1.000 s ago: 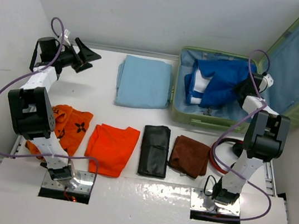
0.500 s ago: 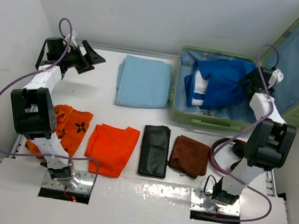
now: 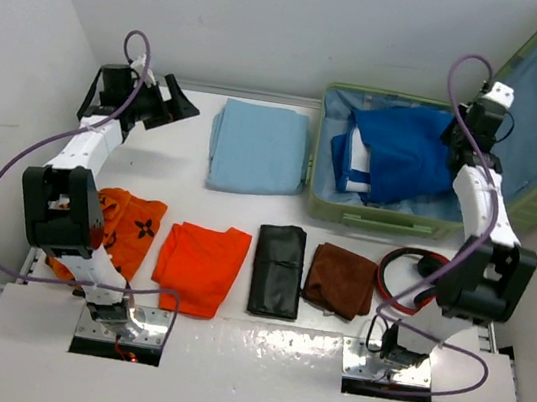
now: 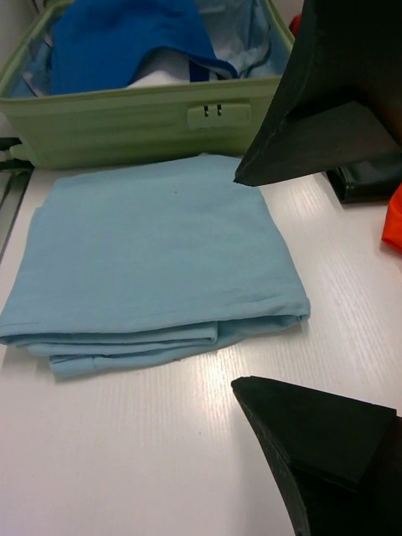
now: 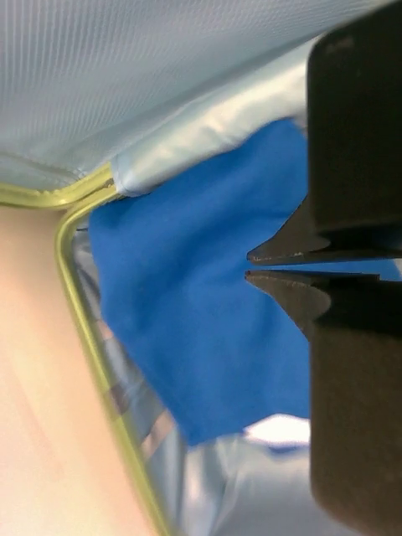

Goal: Pack the luggage

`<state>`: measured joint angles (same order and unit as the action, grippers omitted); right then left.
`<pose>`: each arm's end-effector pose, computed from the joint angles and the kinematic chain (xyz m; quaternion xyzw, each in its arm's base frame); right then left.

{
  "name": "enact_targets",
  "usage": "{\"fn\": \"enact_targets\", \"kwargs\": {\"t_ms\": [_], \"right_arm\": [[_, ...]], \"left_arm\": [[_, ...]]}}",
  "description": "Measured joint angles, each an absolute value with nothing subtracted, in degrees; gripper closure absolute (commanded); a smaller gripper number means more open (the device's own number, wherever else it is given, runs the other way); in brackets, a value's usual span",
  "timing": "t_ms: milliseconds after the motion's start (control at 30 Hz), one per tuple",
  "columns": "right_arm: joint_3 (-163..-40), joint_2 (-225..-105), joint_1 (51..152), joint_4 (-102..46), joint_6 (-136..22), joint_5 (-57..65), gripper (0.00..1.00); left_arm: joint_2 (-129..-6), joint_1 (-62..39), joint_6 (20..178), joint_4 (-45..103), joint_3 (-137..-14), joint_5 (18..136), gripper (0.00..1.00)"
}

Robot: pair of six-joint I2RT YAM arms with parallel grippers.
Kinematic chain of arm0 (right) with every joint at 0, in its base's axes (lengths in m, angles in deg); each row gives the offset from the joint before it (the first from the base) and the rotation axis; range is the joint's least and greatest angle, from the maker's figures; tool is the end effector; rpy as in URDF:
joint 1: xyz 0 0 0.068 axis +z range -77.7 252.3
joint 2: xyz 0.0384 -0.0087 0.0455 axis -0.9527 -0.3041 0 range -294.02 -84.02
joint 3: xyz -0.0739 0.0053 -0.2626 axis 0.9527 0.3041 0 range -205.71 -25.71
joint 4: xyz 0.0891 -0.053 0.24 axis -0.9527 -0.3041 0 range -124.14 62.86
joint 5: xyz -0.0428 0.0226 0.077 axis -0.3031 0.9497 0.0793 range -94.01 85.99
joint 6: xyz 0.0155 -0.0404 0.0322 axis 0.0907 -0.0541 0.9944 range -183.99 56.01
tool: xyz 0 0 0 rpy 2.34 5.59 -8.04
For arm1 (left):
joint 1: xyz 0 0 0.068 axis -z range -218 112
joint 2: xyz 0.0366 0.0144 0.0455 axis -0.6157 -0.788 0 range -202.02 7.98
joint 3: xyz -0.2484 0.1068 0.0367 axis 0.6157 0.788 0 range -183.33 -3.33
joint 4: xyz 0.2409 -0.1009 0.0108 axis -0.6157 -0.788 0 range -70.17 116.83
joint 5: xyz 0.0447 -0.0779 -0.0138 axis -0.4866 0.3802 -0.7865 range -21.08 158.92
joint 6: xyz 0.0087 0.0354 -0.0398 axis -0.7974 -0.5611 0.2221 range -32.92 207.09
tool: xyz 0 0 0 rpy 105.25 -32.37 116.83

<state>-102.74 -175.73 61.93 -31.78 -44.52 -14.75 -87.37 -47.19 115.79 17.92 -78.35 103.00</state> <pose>0.3755 -0.0754 0.3374 0.2613 0.7708 -0.0304 0.5802 0.3837 0.0419 0.2970 -0.1277 0.8282 -0.3311 0.4337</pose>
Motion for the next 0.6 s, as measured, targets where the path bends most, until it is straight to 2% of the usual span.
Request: {"fn": "enact_targets", "kwargs": {"t_ms": [233,433,467,500,600], "right_arm": [[-105.52,-192.64,62.41,-26.69,-54.78,-15.41,0.99],[-116.23,-206.52,62.43,-32.87,-55.67,-15.80,0.75],[-117.78,-207.72,62.43,-34.03,-55.67,-15.54,0.71],[-118.92,-208.49,62.43,-34.97,-55.67,-14.91,0.62],[-119.00,-208.03,62.12,-35.13,-55.56,-12.50,0.50]], "left_arm": [[-85.77,-39.74,108.21,13.77,-79.08,95.57,0.07],[-85.10,-30.87,102.55,9.74,-81.17,85.43,0.07],[-85.12,-29.23,102.02,9.15,-81.20,83.38,0.07],[-85.12,-27.78,101.63,8.45,-81.20,81.91,0.07],[-85.69,-24.20,101.28,6.99,-81.30,77.06,0.07]]}}
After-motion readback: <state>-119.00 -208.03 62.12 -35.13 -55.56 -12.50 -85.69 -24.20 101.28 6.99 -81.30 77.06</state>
